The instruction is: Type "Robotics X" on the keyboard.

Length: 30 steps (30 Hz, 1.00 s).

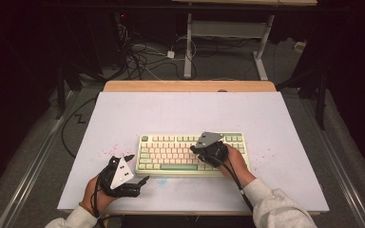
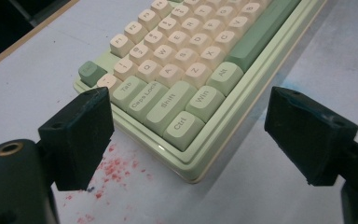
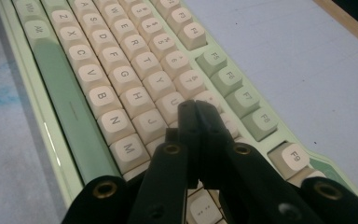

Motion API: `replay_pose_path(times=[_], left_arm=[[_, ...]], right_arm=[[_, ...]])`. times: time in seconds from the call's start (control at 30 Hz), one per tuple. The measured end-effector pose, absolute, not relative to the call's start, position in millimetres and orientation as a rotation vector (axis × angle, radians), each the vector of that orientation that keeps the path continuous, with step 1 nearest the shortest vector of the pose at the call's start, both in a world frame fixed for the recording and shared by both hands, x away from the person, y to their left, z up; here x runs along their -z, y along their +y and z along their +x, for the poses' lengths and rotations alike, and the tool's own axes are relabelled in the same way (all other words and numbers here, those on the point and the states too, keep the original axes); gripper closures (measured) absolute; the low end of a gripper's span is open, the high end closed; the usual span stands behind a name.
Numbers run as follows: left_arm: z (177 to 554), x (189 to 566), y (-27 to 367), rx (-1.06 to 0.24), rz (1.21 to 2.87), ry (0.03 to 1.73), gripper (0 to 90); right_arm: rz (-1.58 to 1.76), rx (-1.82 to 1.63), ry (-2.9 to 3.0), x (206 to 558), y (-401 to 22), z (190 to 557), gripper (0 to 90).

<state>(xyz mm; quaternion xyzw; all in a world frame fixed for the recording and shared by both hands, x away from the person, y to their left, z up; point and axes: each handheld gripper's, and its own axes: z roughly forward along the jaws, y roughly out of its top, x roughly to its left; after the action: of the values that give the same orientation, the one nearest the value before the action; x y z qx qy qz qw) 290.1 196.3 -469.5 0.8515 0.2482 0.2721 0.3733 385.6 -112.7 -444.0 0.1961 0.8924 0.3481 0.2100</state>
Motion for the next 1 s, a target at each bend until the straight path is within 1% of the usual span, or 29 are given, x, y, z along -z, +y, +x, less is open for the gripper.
replay_pose_path(times=[0.73,1.0], left_arm=[[293,471,192,-0.679,2.191,0.624,15.0],[293,471,191,-0.679,2.194,0.625,15.0]], right_arm=[[0.556,-0.853,2.522,449,-99,395,90.0],[0.597,-0.937,2.479,441,-109,393,90.0]])
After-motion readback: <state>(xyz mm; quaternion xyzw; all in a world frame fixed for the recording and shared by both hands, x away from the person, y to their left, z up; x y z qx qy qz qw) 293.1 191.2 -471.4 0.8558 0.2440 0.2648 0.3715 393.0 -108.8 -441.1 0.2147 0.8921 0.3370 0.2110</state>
